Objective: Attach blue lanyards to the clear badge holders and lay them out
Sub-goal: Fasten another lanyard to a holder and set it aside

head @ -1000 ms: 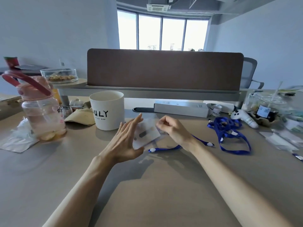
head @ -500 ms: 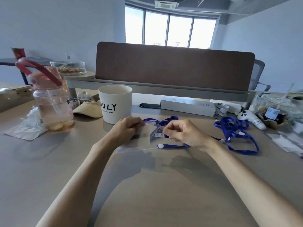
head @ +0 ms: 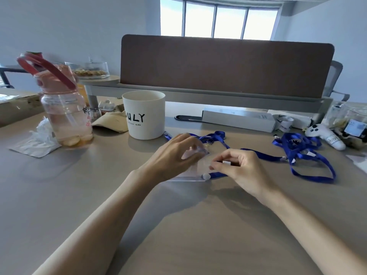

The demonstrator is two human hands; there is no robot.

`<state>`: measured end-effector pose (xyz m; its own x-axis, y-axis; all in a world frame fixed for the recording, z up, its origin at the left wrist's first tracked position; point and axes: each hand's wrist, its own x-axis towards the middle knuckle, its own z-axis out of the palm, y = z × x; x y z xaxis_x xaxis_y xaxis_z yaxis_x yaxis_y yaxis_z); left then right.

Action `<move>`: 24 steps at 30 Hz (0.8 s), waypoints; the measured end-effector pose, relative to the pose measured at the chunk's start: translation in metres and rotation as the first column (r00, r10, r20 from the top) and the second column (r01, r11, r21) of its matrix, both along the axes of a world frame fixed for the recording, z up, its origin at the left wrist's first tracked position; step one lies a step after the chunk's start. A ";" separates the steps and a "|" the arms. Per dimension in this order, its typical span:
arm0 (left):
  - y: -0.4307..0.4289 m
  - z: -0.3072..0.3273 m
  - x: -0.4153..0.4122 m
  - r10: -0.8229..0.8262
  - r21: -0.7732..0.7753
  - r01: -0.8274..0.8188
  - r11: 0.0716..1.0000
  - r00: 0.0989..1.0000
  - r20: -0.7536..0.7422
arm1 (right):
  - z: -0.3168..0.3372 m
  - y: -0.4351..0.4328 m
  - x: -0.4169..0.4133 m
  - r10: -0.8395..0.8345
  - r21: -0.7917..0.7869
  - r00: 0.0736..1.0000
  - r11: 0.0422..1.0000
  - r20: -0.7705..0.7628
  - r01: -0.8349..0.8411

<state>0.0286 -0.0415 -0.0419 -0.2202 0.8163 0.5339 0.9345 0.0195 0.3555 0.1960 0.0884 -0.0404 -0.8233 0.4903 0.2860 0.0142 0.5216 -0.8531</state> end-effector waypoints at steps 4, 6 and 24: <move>0.004 0.000 0.003 0.085 0.139 -0.051 0.989 0.964 -0.253 | 0.000 0.002 0.000 -0.007 -0.143 1.000 0.990 -0.011 0.005; 0.003 0.001 0.003 0.120 0.179 -0.065 0.982 0.941 -0.316 | 0.003 0.000 0.000 -0.016 -0.204 1.000 0.979 -0.011 0.013; 0.005 -0.006 0.017 -0.062 0.015 0.065 0.998 0.986 -0.154 | 0.006 -0.007 0.000 -0.051 -0.243 0.997 0.969 -0.049 0.038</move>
